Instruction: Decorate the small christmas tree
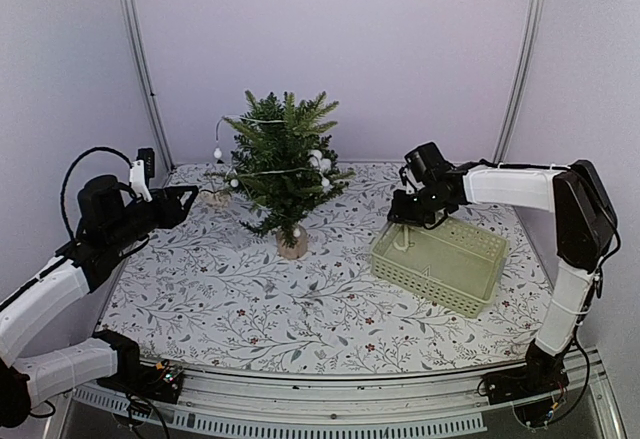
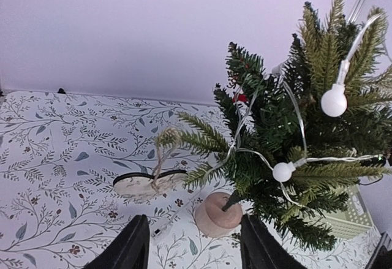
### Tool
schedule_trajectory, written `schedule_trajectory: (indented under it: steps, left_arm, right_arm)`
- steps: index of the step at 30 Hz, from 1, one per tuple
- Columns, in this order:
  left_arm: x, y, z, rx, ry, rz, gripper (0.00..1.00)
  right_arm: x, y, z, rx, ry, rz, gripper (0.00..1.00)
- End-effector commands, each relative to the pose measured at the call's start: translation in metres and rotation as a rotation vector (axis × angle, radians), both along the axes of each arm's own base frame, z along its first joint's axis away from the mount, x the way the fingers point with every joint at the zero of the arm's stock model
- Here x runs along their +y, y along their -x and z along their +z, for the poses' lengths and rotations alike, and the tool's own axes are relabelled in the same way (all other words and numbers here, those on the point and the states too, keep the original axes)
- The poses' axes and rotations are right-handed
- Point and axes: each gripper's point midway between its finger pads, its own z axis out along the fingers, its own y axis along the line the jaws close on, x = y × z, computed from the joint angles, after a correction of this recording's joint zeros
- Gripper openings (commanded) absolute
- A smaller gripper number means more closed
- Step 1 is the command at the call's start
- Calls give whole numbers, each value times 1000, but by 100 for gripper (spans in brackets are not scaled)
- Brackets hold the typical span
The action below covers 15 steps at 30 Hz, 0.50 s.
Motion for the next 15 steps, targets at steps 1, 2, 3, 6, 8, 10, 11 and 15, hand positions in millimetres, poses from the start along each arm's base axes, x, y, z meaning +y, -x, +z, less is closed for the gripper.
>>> schedule_trajectory:
  steps: [1,2,3,6,8,10,11,15]
  left_arm:
    - [3,0,4,-13,-13,8,53]
    - [3,-1,4,-13,-13,8,53]
    - [3,-1,4,-12,-13,8,53]
    - [3,-1,4,-16,-13,9,53]
    - [3,-2,4,-16,-11,9,53]
    - [3,-2,5,-19,-8,9,53]
    - [3,-2,6,-20,-8,8,53]
    - [3,-2,7,-22,-9,9,53]
  right_arm:
    - [0,2,37,-80,-71,22,30]
    - [-2,2,49,-104,-85,18,30]
    - [-4,2,55,-116,-91,12,30]
    - [-24,7,50,-84,-72,-42,29]
    - [-39,12,34,-39,-46,-77,28]
    - [-45,15,21,-5,-30,-90,28]
    - [-46,17,17,9,-20,-88,28]
    - [-43,12,3,31,4,-73,27]
